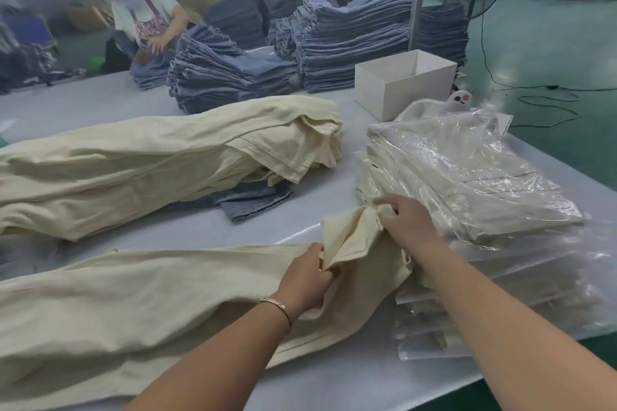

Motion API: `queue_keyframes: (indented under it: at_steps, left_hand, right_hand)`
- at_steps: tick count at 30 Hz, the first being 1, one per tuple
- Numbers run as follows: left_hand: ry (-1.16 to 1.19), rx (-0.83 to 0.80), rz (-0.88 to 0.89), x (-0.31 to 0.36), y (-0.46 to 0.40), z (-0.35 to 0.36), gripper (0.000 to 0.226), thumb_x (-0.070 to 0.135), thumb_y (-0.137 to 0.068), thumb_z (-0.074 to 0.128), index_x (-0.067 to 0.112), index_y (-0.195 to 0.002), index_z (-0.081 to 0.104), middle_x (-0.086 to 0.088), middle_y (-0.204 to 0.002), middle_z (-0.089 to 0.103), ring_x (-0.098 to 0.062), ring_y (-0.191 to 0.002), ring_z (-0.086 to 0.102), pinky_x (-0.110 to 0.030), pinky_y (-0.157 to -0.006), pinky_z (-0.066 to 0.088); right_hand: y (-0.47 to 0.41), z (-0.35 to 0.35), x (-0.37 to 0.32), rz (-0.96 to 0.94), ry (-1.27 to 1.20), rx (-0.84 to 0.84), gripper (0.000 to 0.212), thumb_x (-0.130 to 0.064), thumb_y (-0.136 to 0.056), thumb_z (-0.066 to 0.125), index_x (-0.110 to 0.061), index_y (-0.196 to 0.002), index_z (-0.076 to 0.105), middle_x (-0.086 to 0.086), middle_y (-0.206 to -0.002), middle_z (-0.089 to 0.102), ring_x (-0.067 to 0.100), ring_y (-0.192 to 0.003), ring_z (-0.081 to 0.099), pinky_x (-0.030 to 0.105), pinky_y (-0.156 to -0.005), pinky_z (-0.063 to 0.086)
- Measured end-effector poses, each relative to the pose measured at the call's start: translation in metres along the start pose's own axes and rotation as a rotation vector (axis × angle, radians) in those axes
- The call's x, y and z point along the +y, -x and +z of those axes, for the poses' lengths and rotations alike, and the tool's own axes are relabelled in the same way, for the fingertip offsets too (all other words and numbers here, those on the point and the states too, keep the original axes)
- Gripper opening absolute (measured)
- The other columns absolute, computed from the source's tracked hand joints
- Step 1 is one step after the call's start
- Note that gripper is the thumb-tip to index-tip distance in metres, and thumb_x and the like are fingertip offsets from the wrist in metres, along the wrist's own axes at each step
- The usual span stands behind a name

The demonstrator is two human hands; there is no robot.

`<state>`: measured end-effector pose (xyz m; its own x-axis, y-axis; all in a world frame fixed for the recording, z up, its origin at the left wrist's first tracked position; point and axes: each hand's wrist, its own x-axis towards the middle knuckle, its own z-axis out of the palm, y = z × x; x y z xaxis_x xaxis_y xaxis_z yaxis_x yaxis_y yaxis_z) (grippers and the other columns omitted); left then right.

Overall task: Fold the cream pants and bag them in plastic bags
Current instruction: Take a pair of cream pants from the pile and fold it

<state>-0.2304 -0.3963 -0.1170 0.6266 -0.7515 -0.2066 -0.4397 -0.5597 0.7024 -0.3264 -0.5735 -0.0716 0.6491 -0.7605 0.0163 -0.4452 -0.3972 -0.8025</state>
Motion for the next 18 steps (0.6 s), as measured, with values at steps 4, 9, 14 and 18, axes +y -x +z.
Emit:
queue_keyframes:
  at_steps: [4,9,14,18]
  left_hand:
    - [0.57,-0.182,-0.15,0.006,0.001,-0.009,0.022,0.038,-0.09,0.063,0.018,-0.094,0.07,0.008,-0.086,0.071,-0.014,-0.087,0.064,-0.021,-0.071,0.05]
    - [-0.412,0.04,-0.054,-0.014,0.005,-0.001,0.035,0.053,-0.08,0.061,0.019,-0.073,0.056,0.001,-0.082,0.055,-0.025,-0.092,0.052,-0.036,-0.068,0.036]
    - [0.232,-0.128,-0.089,-0.007,0.004,-0.024,0.023,0.046,-0.076,0.075,0.027,-0.073,0.062,0.006,-0.085,0.062,-0.016,-0.093,0.058,-0.029,-0.078,0.04]
    - [0.397,-0.264,-0.174,-0.008,0.004,-0.055,0.059,0.057,-0.062,0.078,0.03,-0.113,0.063,0.009,-0.123,0.059,-0.009,-0.118,0.051,-0.032,-0.095,0.037]
  right_hand:
    - [0.0,-0.005,-0.004,0.107,0.053,-0.037,0.047,-0.042,-0.087,0.063,-0.014,-0.05,0.051,0.0,-0.05,0.047,0.019,-0.054,0.049,0.029,-0.052,0.033]
    - [0.004,0.001,-0.011,0.056,0.32,-0.296,0.037,-0.019,-0.07,0.076,-0.005,-0.05,0.049,0.006,-0.053,0.043,0.017,-0.052,0.04,0.027,-0.052,0.028]
    - [-0.002,-0.017,-0.005,0.181,-0.078,-0.168,0.03,0.004,-0.066,0.063,-0.013,-0.044,0.053,0.002,-0.047,0.043,0.02,-0.054,0.039,0.028,-0.052,0.027]
    - [-0.002,-0.023,-0.009,0.214,-0.118,-0.192,0.033,0.014,-0.065,0.05,-0.012,-0.046,0.042,0.003,-0.046,0.028,0.017,-0.054,0.026,0.029,-0.052,0.016]
